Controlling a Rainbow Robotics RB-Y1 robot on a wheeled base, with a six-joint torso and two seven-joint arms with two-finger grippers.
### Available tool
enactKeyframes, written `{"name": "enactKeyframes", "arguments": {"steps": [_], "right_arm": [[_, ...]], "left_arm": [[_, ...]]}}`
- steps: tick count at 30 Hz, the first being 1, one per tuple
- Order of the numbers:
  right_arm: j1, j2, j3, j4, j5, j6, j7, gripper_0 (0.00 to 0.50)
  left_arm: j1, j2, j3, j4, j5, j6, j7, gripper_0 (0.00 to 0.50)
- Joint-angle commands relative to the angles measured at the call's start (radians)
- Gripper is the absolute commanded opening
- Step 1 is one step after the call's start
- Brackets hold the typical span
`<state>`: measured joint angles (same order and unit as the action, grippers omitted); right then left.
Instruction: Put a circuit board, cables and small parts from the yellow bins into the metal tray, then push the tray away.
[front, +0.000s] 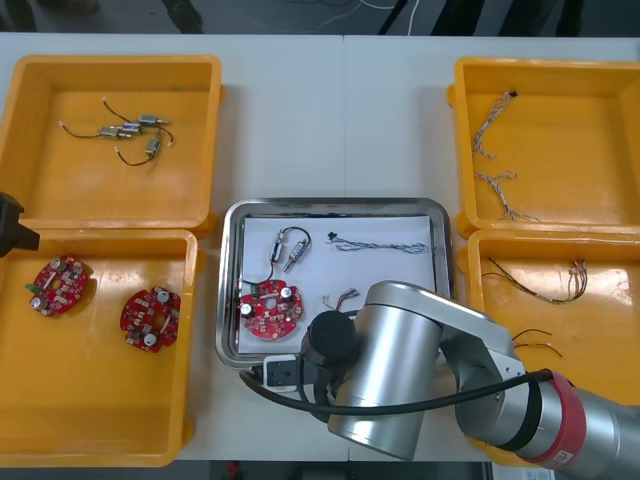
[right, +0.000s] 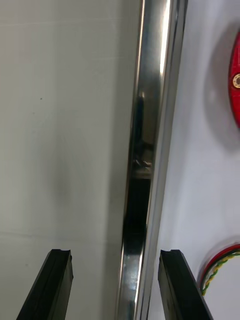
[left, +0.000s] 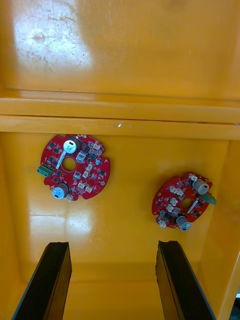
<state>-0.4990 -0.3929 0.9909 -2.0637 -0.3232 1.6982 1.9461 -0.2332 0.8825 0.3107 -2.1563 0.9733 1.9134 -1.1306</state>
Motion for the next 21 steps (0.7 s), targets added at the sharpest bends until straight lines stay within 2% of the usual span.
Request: {"name": "enactKeyframes", "arguments": {"steps": [1,21], "right_arm": [[0.013,0.026,0.045,-0.015,0.038,-0.017,-0.003,0.500],[0.020,0.019,0.043,-0.015,0.067,-0.038,-0.006,0.500]], "left_arm": [[0.014,0.036,0.024,-0.027,0.007,0.006,-0.060,0.500],[0.014,0.036,0.024,-0.027,0.007,0.006,-0.060,0.500]]}}
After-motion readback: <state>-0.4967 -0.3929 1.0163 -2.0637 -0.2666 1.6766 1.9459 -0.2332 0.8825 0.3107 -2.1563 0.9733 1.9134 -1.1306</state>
